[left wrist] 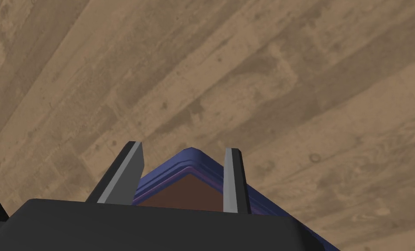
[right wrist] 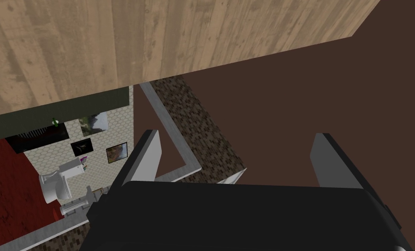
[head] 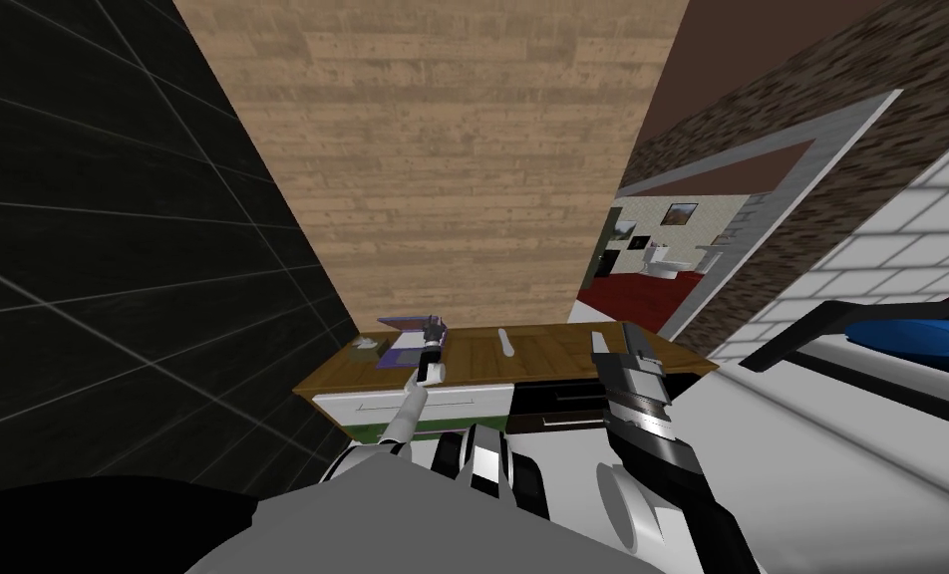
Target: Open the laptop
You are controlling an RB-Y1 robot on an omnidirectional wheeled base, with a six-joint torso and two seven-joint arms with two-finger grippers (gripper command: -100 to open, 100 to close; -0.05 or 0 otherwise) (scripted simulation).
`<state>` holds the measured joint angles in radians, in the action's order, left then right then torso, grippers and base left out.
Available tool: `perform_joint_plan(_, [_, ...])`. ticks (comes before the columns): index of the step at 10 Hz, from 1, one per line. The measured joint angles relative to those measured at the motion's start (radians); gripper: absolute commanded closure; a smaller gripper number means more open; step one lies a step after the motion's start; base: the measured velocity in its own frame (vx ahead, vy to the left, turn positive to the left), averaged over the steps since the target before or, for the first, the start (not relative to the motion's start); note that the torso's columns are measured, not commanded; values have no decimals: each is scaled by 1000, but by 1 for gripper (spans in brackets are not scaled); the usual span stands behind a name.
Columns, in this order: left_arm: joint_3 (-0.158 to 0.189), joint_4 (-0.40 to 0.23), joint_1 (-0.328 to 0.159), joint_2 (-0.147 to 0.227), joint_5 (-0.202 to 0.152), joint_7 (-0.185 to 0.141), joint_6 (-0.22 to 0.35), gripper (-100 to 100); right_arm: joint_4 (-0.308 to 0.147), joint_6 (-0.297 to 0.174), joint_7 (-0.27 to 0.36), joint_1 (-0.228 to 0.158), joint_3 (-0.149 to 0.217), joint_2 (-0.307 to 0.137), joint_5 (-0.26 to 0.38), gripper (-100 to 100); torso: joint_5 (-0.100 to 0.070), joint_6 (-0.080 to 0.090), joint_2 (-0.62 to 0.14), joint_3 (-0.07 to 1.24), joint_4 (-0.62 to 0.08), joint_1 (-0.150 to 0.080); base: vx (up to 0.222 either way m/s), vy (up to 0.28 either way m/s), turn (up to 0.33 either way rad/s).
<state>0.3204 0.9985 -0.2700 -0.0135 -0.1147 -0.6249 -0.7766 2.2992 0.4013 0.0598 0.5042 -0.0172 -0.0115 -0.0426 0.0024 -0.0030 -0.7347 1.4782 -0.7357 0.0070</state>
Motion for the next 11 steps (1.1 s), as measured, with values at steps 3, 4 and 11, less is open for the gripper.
perform_joint_plan(3, [2, 8, 9, 1, -1, -1, -12, 100, 0, 0, 0, 0, 0, 0, 0, 0, -2, 3, -2, -2, -2, -6, -3, 5, -13])
perform_joint_plan(4, [2, 6, 9, 1, -1, -1, -12, 100, 0, 0, 0, 0, 0, 0, 0, 0, -2, 3, -3, -2, -2, -6, -4, 6, -18])
perform_joint_plan(11, [6, 19, 106, -10, 18, -43, -130, 100, 0, 0, 0, 0, 0, 0, 0, 0, -2, 1, -4, -3, -3, -5, 3, -4, 10])
